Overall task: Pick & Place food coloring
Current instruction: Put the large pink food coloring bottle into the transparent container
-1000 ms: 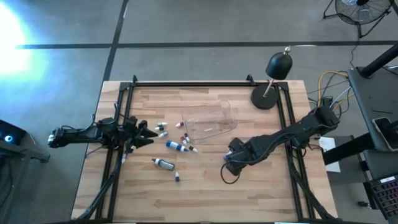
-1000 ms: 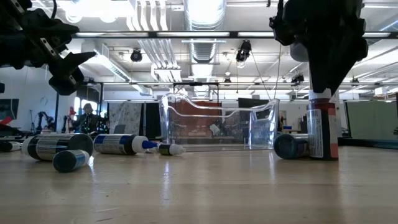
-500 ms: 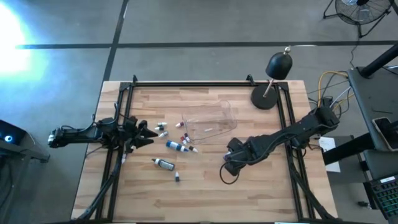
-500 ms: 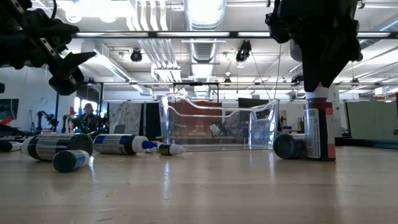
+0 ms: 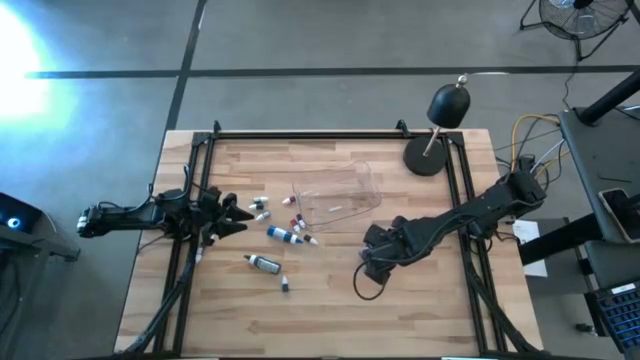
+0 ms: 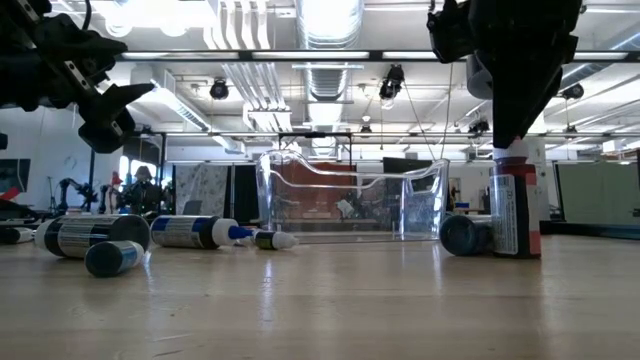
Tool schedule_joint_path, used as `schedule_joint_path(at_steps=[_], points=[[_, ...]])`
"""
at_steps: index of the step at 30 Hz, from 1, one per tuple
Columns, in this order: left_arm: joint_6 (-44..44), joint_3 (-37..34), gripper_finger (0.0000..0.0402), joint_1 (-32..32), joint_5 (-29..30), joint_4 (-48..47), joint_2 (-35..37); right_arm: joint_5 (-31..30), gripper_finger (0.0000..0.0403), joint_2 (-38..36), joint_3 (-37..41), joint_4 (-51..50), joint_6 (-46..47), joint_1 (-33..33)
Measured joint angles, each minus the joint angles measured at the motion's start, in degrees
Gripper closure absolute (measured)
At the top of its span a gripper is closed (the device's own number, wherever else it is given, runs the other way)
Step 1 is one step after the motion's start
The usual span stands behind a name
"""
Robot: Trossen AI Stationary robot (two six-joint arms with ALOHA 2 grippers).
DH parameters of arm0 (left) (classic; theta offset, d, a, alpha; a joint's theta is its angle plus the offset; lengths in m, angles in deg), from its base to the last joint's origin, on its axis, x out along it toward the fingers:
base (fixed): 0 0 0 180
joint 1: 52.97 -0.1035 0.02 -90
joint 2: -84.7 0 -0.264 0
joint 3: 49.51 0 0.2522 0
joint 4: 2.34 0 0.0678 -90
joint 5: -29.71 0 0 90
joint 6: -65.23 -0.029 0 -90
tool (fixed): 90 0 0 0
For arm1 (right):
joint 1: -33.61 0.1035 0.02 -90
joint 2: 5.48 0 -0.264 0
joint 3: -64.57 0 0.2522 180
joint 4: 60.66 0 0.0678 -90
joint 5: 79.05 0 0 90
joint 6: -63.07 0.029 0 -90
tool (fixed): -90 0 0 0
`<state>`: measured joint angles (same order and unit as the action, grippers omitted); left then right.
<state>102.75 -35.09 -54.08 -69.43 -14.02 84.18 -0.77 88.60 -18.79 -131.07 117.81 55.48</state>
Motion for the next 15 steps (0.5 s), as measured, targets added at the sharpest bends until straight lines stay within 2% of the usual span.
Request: schedule_joint_path(at_steps=[10, 15], points=[[0.0, 0.0, 0.0205, 0.0, 0.0, 0.0, 0.0, 0.1, 0.0221, 0.0, 0.0, 0.1, -3.1, 0.0], [0.0, 0.0, 0.0205, 0.0, 0.0, 0.0, 0.0, 0.1, 0.0218, 0.0, 0.0, 0.1, -9.1, 0.0]])
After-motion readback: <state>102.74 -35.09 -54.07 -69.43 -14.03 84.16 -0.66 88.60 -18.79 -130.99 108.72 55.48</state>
